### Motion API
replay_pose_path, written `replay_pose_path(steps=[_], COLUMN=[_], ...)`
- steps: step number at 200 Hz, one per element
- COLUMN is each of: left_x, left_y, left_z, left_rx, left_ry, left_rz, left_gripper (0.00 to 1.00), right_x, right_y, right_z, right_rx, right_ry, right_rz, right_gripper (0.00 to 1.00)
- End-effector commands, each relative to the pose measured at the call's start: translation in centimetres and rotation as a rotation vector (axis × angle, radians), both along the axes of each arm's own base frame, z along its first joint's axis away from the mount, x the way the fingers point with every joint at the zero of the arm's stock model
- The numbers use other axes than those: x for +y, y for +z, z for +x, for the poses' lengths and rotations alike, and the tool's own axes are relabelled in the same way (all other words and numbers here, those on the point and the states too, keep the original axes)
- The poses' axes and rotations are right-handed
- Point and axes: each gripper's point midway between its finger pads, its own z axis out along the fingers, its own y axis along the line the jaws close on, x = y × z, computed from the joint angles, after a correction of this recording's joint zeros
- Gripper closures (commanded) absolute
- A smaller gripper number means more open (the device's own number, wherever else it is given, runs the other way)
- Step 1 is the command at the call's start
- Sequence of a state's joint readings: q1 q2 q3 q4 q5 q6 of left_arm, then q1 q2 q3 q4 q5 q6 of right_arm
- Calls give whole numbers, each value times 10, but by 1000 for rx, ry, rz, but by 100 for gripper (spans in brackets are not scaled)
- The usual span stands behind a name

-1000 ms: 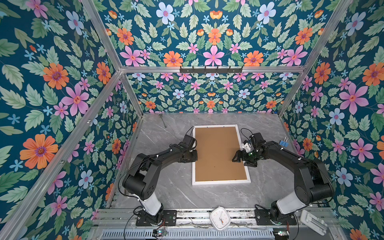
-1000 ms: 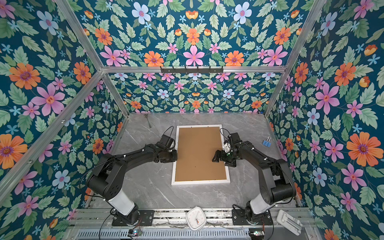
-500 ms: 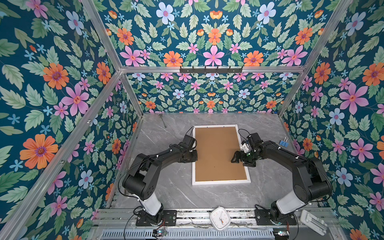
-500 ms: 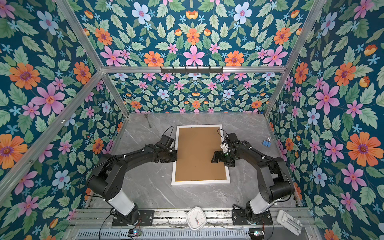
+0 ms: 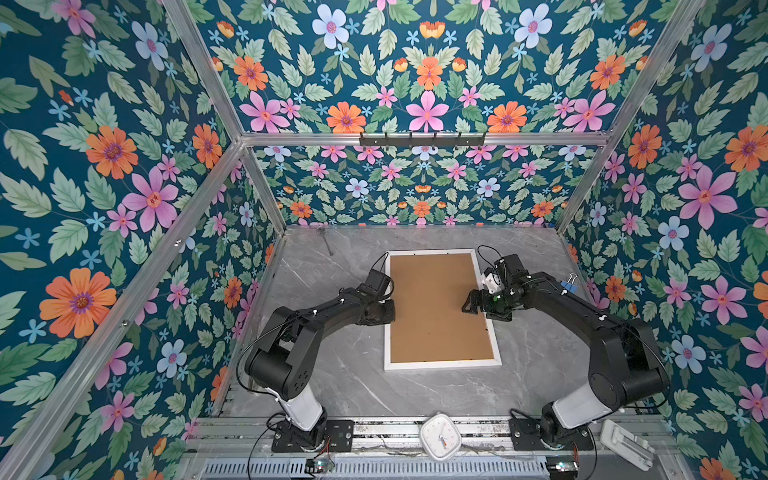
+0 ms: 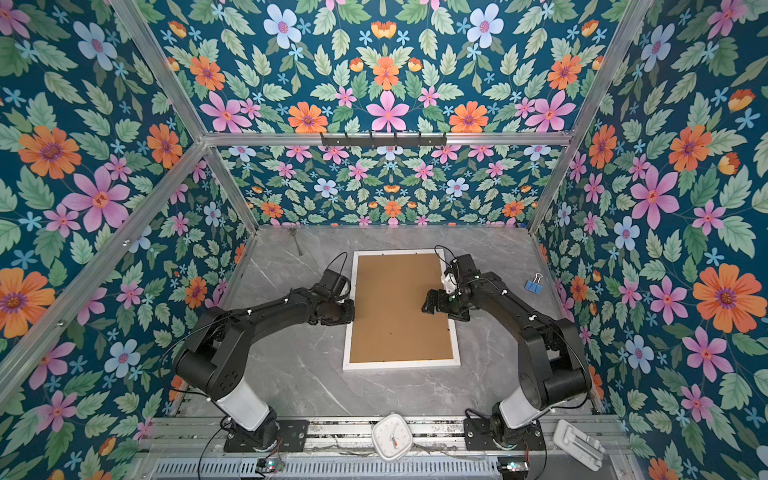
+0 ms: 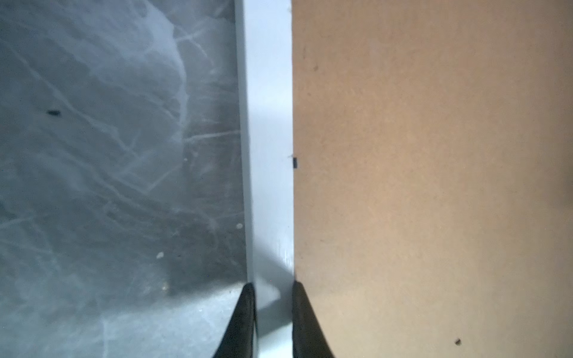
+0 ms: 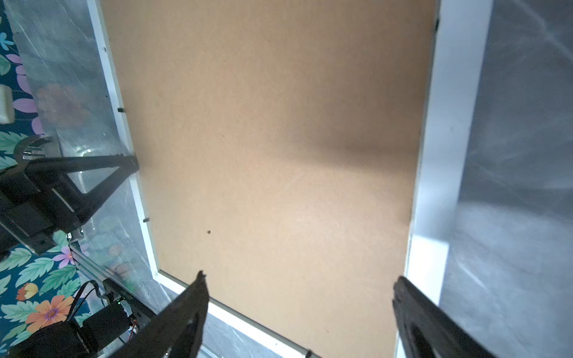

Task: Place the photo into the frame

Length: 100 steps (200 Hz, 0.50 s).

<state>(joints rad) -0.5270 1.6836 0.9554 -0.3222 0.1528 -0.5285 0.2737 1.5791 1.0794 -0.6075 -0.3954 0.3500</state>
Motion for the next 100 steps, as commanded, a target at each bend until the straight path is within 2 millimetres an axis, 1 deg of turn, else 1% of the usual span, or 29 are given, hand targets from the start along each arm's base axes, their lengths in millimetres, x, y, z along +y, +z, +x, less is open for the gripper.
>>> replay_pose_path(steps=[1, 17, 24, 26, 31, 71, 100], left_x=[15, 16, 16, 16, 16, 16, 15], left_y=[-16, -16, -16, -16, -15, -16, -15], left_z=[-22, -22, -22, -22, -22, -22, -21], left_rx=[92, 93, 93, 93, 92, 94, 92], left_ry=[-17, -19, -20, -20, -21, -26, -26], left_rz=[77, 81, 81, 81, 83, 86, 84], left_gripper=[89, 89, 89, 89, 89, 89, 89], right_x=[-5, -4, -4, -3, -4, -8, -7], right_y=[-2, -2, 3, -5, -8, -11, -14], right_z=[9, 19, 25, 26, 29, 59, 72], right_rx=[5, 1, -15, 6, 12, 14, 19], right_ry=[-22, -28, -31, -31, -37, -64, -67], right_rz=[-36, -39, -35, -41, -41, 20, 62], right_gripper=[8, 8, 8, 8, 8, 8, 8])
